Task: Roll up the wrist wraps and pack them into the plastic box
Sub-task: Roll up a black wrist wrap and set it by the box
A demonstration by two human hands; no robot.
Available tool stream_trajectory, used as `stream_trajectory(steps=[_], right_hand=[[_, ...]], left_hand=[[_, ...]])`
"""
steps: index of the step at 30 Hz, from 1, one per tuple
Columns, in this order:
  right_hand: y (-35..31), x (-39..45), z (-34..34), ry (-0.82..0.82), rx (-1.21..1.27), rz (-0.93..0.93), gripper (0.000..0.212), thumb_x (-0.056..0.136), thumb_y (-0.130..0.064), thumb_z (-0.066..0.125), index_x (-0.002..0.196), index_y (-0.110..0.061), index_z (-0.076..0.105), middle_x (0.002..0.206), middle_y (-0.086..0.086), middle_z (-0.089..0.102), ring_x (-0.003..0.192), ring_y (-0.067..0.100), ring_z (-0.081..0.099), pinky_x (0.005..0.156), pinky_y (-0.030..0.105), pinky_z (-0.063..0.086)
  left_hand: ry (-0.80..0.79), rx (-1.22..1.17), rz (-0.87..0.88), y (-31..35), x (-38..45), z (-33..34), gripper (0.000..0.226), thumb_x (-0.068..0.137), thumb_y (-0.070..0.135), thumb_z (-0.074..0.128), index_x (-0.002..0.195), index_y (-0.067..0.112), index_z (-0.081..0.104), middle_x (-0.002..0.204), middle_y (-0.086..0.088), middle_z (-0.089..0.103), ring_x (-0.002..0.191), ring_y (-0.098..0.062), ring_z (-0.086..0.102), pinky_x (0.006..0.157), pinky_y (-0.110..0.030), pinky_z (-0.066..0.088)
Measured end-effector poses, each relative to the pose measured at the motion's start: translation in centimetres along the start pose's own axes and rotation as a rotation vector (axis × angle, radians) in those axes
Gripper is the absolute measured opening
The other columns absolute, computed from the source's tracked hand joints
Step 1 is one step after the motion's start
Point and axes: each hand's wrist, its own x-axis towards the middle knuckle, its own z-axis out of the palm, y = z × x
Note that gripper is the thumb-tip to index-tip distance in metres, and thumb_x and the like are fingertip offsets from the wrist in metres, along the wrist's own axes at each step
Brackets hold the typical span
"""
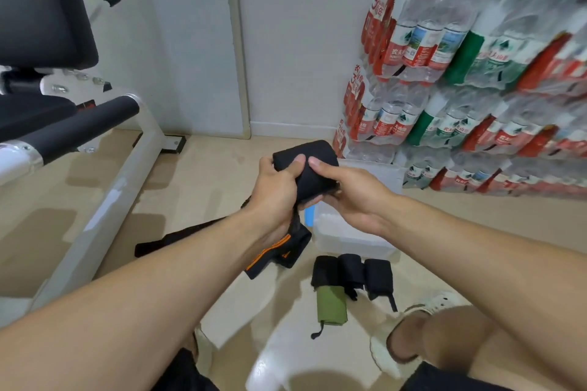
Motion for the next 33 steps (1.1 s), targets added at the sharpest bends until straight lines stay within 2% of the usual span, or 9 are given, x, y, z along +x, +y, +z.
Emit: stream_trajectory(steps=[6,9,12,14,16,20,24,28,33], right_hand=[[0.2,-2.3,-4.7,0.174,-0.031,-0.037,0.042,0.085,-0.013,0.08,0.125,-0.01,0.068,0.114,0.009,0.077,0.106,0.025,0.074,0.089,0.042,0.062],[2.2,-2.3,-8.0,0.274,-0.192,0.022,0.044,0.082,-0.017,0.083,0.123,-0.012,0.067,0.112,0.008,0.077,0.103,0.024,0.074,0.076,0.036,0.062],[6.5,-0.7,-11.2,0.366,-0.322,0.107,0.039,0.075,-0.013,0.087,0.11,-0.01,0.072,0.1,0.01,0.079,0.094,0.027,0.076,0.085,0.044,0.063],[10.1,0.5,-13.6,0.424,-0.39,0.169,0.034,0.069,-0.008,0.09,0.097,-0.012,0.071,0.095,0.011,0.078,0.09,0.03,0.076,0.086,0.047,0.062],[14.0,1.2,-15.8,0.47,-0.433,0.26,0.044,0.063,-0.007,0.093,0.097,-0.015,0.066,0.099,0.007,0.075,0.093,0.027,0.073,0.087,0.045,0.062],[21.8,1.8,-19.3,0.54,-0.448,0.359,0.044,0.06,-0.006,0.094,0.087,-0.022,0.062,0.101,0.005,0.072,0.097,0.027,0.069,0.093,0.047,0.058],[27.0,2.2,-21.6,0.615,-0.438,0.378,0.029,0.063,-0.004,0.09,0.078,-0.018,0.069,0.095,0.01,0.074,0.095,0.033,0.07,0.091,0.05,0.058],[29.7,3.8,-23.1,0.6,-0.401,0.427,0.029,0.065,-0.005,0.091,0.083,-0.019,0.073,0.096,0.007,0.073,0.097,0.03,0.069,0.089,0.041,0.057],[31.8,5.6,-24.4,0.567,-0.395,0.426,0.039,0.075,-0.016,0.089,0.111,-0.014,0.074,0.105,0.003,0.074,0.097,0.023,0.068,0.087,0.032,0.053]], left_hand=[[-0.167,0.364,-0.085,-3.0,0.2,1.4,0.04,0.092,0.041,0.071,0.118,0.024,0.047,0.122,-0.008,0.068,0.109,-0.024,0.068,0.086,-0.044,0.059],[-0.311,0.808,-0.104,-4.7,0.6,1.6,0.049,0.088,0.045,0.073,0.126,0.023,0.051,0.129,-0.004,0.065,0.109,-0.019,0.063,0.089,-0.035,0.051],[-0.508,1.44,-0.017,-6.4,1.2,1.8,0.087,0.09,0.045,0.07,0.158,0.018,0.022,0.156,-0.006,0.04,0.137,-0.028,0.045,0.106,-0.037,0.042],[-0.602,1.62,0.039,-7.0,1.5,2.1,0.095,0.092,0.046,0.068,0.161,0.019,0.008,0.162,-0.008,0.027,0.144,-0.031,0.036,0.114,-0.043,0.037],[-0.642,1.654,0.018,-7.3,1.8,2.6,0.094,0.094,0.044,0.065,0.161,0.02,0.004,0.163,-0.008,0.023,0.142,-0.033,0.039,0.11,-0.044,0.04],[-0.656,1.662,-0.008,-7.8,2.6,3.9,0.089,0.097,0.042,0.063,0.162,0.022,0.006,0.16,-0.005,0.025,0.123,-0.034,0.054,0.078,-0.034,0.046],[-0.663,1.728,-0.041,-8.6,3.9,4.0,0.091,0.095,0.044,0.064,0.162,0.023,0.006,0.162,-0.005,0.024,0.139,-0.032,0.042,0.105,-0.047,0.048],[-0.651,1.787,-0.099,-8.8,4.7,4.1,0.089,0.094,0.046,0.064,0.161,0.023,0.009,0.158,-0.006,0.029,0.134,-0.033,0.046,0.104,-0.048,0.049],[-0.59,1.813,-0.134,-8.4,5.5,3.6,0.084,0.094,0.047,0.064,0.159,0.022,0.017,0.153,-0.006,0.036,0.122,-0.031,0.056,0.103,-0.045,0.047]])
